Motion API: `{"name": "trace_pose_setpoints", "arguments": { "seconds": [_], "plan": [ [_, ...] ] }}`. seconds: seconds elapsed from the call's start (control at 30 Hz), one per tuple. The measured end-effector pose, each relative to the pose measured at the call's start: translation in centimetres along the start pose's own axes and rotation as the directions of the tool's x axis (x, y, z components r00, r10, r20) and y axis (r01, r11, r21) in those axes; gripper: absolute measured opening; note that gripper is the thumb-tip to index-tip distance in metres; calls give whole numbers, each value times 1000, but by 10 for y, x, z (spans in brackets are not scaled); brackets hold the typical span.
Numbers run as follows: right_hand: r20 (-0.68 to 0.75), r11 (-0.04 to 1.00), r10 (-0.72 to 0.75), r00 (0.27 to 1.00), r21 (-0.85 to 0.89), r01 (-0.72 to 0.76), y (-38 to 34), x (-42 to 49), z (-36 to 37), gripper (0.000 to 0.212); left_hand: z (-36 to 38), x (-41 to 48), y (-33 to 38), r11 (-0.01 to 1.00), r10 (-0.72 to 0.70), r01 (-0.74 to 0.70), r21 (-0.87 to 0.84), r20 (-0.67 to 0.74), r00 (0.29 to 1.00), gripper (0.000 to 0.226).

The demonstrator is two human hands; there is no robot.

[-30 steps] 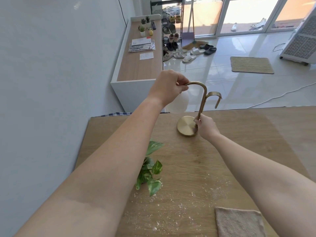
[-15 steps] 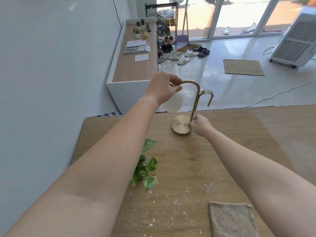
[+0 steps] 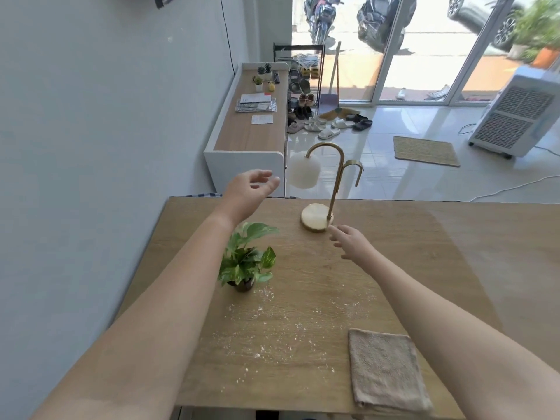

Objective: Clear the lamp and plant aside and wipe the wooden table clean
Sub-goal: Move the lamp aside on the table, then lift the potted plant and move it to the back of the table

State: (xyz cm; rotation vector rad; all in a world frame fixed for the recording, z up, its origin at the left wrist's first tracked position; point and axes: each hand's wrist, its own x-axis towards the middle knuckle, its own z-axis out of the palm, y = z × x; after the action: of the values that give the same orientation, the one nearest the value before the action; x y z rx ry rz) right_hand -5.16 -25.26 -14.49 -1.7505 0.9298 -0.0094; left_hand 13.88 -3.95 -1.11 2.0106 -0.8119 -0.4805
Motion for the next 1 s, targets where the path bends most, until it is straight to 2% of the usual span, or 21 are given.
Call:
{"name": "trace_pose_setpoints", "arguments": {
  "seconds": [0.07, 0.2, 0.3, 0.43, 0.57, 0.7, 1.0],
  "plan": [
    [46, 997, 3, 999, 80, -6, 0, -22, 7, 48, -10, -33, -7, 998, -46, 44, -41, -40, 998, 54],
    [139, 991, -32, 990, 134, 13, 3, -60, 27, 50, -32, -93, -16, 989, -87, 64, -131, -183, 979, 45],
    [199, 986, -42, 979, 169, 8, 5, -81, 49, 52, -50, -129, -37, 975, -143, 85, -207, -287, 947, 51],
    [264, 976, -40, 964, 216, -19, 6, -105, 79, 58, -59, -169, -74, 933, -269, 167, -318, -313, 911, 55],
    [296, 966, 1, 955, 247, -78, 14, -120, 105, 59, -52, -197, -116, 838, -429, 301, -454, -211, 878, 60],
    [309, 958, 48, 950, 255, -132, 19, -123, 123, 57, -38, -202, -153, 778, -510, 416, -470, -85, 856, 61],
    [285, 906, 125, 950, 358, -227, 10, -99, 173, 57, -12, -169, -200, 670, -549, 565, -482, 192, 814, 76]
  ]
}}
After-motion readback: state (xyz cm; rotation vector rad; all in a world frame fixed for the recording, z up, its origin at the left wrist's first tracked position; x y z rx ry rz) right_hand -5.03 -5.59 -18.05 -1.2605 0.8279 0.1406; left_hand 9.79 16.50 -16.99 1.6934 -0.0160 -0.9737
